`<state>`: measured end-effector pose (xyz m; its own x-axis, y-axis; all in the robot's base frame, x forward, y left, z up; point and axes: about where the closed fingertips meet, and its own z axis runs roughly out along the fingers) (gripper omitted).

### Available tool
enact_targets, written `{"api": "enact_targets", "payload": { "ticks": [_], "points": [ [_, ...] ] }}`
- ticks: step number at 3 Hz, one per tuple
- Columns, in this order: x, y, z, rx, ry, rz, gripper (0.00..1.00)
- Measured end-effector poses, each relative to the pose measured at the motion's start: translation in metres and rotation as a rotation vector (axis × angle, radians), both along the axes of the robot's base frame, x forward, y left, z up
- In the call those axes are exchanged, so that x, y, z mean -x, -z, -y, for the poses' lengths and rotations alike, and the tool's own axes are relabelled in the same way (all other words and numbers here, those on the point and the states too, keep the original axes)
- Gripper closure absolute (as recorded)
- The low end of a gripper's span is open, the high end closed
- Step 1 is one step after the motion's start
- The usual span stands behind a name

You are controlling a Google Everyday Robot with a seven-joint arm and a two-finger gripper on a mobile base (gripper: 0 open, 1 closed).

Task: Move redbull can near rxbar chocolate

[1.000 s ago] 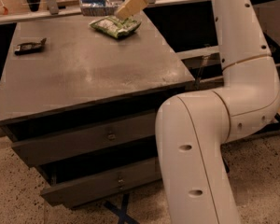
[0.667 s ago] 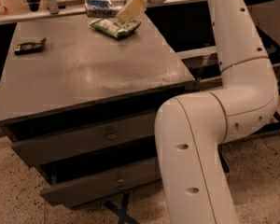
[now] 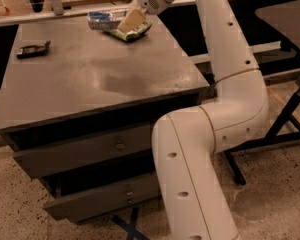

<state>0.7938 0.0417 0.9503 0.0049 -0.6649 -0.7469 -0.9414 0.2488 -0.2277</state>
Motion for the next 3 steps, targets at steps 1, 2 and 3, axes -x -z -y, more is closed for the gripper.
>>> {"api": "enact_targets", "payload": {
  "ticks": [1, 2, 3],
  "points": [
    [-0.001, 0.046, -0.004, 0.047, 0.008, -0.031, 1.0],
    [0.022, 0.066, -0.019, 0.053, -0.077, -0.064, 1.0],
    [0.043, 0.044, -0.017, 0.048, -0.155, -0.034, 1.0]
  ]
}}
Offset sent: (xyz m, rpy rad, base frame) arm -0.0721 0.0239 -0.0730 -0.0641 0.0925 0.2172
